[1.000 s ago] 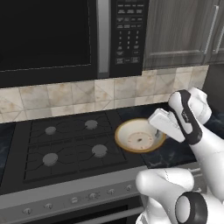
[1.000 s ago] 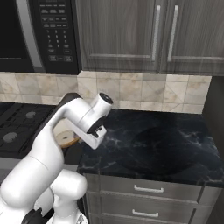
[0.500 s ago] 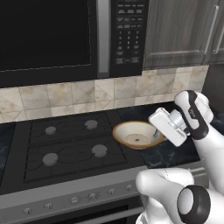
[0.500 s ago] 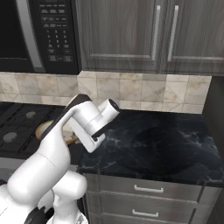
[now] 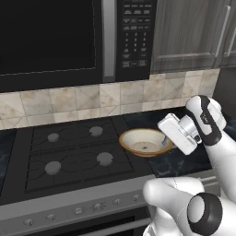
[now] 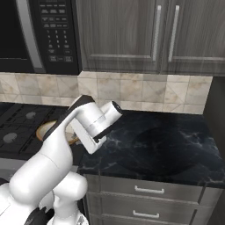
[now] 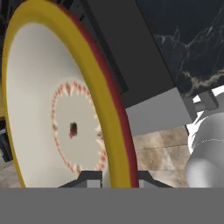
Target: Pick the cup and bowl from the counter and place them on the counter next to the sink.
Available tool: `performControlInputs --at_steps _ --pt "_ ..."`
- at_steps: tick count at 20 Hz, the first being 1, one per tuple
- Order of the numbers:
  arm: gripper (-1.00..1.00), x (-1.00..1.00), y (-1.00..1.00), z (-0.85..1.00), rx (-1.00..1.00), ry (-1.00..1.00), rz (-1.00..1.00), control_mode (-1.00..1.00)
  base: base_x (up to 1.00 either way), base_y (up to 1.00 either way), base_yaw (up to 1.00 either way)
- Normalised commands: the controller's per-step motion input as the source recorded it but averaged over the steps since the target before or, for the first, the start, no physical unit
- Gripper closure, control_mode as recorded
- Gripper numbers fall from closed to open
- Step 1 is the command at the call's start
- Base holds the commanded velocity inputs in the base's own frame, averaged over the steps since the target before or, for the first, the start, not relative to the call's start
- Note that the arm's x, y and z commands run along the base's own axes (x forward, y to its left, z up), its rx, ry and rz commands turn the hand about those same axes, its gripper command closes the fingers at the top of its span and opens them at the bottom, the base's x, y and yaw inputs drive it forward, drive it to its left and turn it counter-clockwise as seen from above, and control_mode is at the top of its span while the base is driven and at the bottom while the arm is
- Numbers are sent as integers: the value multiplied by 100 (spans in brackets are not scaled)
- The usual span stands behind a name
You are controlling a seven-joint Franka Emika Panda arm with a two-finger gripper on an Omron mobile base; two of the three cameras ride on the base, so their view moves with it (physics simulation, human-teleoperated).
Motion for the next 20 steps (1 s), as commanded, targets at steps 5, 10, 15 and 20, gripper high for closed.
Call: performControlInputs --at_steps 5,10,15,20 --pt "100 0 0 0 0 0 0 100 0 0 0" --pt "100 0 0 0 0 0 0 100 -92 0 -3" --pt "100 0 0 0 0 0 0 100 -88 0 -8" --pt "100 0 0 0 0 0 0 100 -55 -5 -44"
